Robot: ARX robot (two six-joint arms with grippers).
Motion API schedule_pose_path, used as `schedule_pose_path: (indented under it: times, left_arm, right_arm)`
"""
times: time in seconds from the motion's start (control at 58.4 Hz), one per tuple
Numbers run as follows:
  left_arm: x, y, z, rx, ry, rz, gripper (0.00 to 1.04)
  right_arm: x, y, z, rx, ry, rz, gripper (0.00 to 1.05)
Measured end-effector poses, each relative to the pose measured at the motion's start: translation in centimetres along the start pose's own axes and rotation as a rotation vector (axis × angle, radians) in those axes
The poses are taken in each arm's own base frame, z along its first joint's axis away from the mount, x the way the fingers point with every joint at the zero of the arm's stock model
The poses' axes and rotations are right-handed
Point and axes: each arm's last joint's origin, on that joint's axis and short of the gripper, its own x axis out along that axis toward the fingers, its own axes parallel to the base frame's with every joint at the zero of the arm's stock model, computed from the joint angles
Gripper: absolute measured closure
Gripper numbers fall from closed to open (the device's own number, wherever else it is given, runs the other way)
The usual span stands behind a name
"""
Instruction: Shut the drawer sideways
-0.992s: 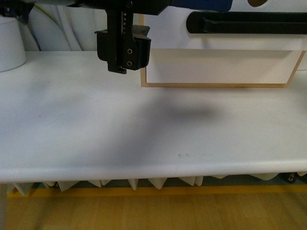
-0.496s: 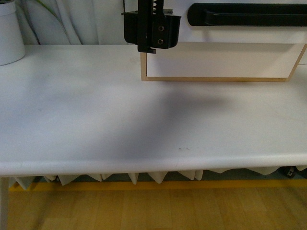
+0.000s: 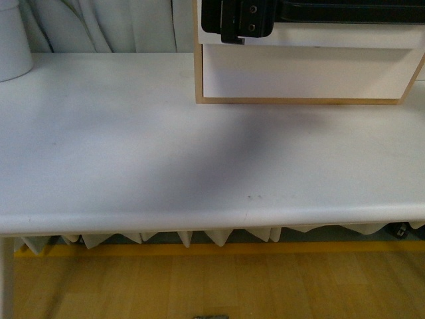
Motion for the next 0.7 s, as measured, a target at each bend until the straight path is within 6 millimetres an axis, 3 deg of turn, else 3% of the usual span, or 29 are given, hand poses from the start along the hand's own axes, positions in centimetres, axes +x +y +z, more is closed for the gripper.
schedule_pose_path:
  times: [0.479,0.702]
  left_arm:
    - [7.1,1.1,-0.7,0.016,0.049,0.035,0.06]
    - [8.1,1.2,-0.3,0.018,0.035,0.039,0.06]
  right_arm:
    - [7.1,-3.0,-0.7,0.064,-0.007,-0.07,0.09]
    - [8.5,-3.0,-0.8,0.073,-0.014,-0.058,0.09]
